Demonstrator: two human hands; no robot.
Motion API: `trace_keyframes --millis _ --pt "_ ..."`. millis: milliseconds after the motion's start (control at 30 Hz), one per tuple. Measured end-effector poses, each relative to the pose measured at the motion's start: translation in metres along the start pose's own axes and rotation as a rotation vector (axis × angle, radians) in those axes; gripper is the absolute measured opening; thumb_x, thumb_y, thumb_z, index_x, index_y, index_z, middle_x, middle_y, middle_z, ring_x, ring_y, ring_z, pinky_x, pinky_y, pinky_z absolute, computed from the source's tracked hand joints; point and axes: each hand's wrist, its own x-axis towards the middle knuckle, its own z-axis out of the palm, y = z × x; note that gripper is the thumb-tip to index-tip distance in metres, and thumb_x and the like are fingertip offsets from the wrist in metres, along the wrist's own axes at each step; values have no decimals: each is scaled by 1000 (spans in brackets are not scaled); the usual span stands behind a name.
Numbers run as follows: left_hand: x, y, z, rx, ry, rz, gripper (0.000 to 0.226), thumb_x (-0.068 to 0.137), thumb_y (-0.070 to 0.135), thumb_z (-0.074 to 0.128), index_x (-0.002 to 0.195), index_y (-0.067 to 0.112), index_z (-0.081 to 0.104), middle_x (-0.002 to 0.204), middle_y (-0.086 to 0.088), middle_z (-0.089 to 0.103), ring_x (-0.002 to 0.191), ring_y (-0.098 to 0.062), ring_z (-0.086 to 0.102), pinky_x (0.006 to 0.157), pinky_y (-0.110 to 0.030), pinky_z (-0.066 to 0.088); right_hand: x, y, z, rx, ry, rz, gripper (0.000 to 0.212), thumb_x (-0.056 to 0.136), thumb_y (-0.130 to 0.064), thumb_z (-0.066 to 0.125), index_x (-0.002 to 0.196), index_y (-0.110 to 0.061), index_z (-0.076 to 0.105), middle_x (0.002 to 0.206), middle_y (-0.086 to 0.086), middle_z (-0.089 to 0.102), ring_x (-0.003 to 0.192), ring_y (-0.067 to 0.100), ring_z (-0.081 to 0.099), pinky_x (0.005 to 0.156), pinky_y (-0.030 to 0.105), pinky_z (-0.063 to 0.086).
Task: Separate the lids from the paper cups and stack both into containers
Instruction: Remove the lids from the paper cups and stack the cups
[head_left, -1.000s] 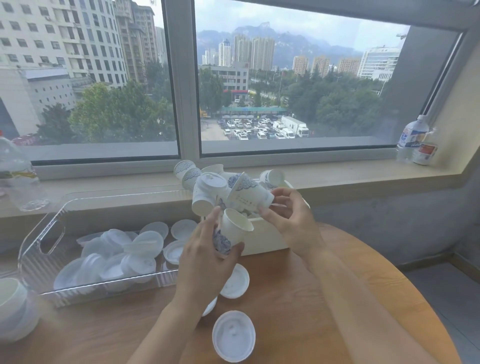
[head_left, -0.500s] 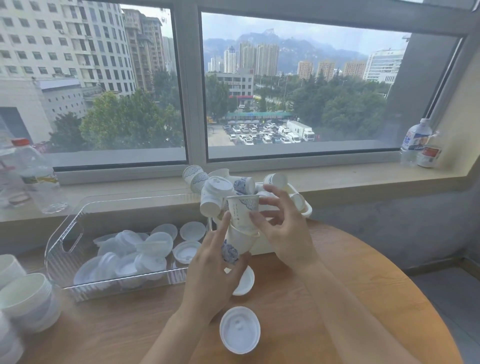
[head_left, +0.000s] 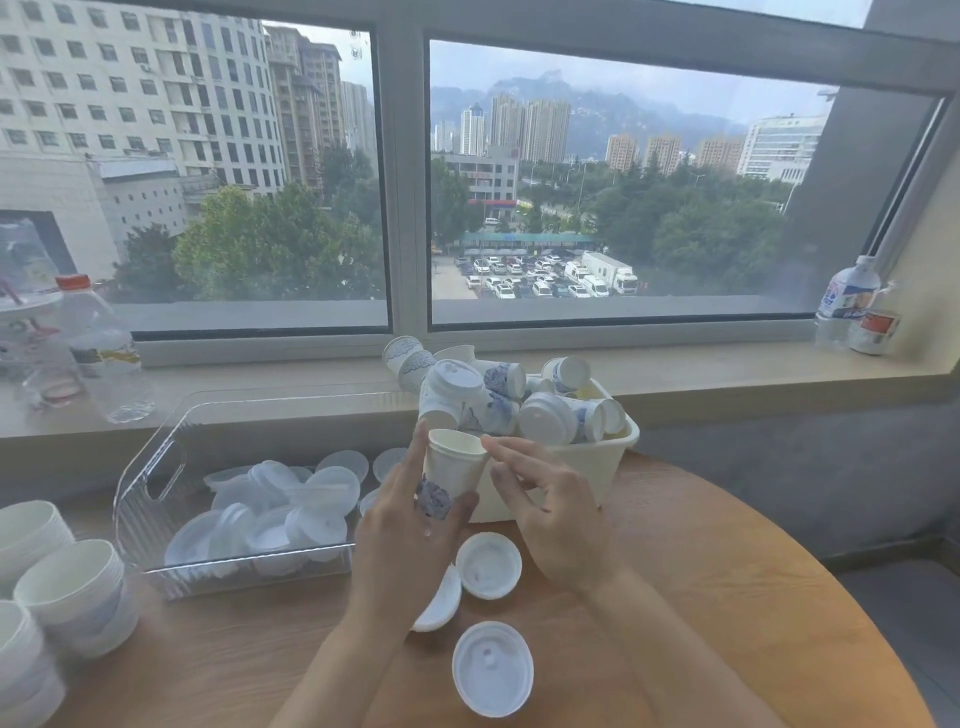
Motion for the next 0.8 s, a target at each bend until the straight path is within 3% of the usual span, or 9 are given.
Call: trace_keyframes --millis 167,267,367,467,567,667,800 --pt "14 -14 -18 55 33 31 78 85 41 83 152 44 43 117 24 64 99 -3 64 78 -23 55 29 -1 5 -86 -14 18 27 100 -39 67 124 -32 77 127 -24 66 126 -4 56 109 19 42" --pt "31 -23 -29 57 100 0 73 85 36 85 146 42 44 111 27 63 96 0 62 75 -29 56 57 -3 9 -146 149 23 29 98 -34 72 127 -29 72 113 -17 71 104 1 64 98 31 54" --pt "49 -38 -37 73 135 -56 77 87 35 82 151 40 39 120 11 66 100 -12 64 82 -40 58 77 -6 18 -323 195 75 40 94 -49 71 127 -28 64 92 -15 71 90 7 67 86 36 55" --pt "61 -51 -38 80 132 -82 78 89 35 81 153 41 37 125 7 65 106 -20 66 84 -42 58 84 -6 36 -473 131 152 62 87 -73 63 131 -32 51 90 -14 71 96 15 68 84 38 53" --pt "66 -54 -32 92 105 -75 77 90 35 81 153 39 37 127 8 63 110 -20 66 83 -35 54 89 -3 53 -508 120 213 71 83 -82 58 131 -31 46 92 -11 72 102 20 68 89 42 53" --pt "68 -54 -25 73 71 -65 74 89 40 80 151 41 38 121 11 63 106 -19 67 84 -42 60 92 -2 61 -488 154 242 71 85 -81 56 131 -29 45 89 -11 71 99 21 69 89 41 53" --pt "68 -55 -23 71 61 -56 74 88 46 78 151 41 39 121 10 63 105 -17 67 83 -47 61 95 -2 62 -485 183 272 57 90 -65 62 130 -29 44 92 -10 73 102 24 68 89 40 49"
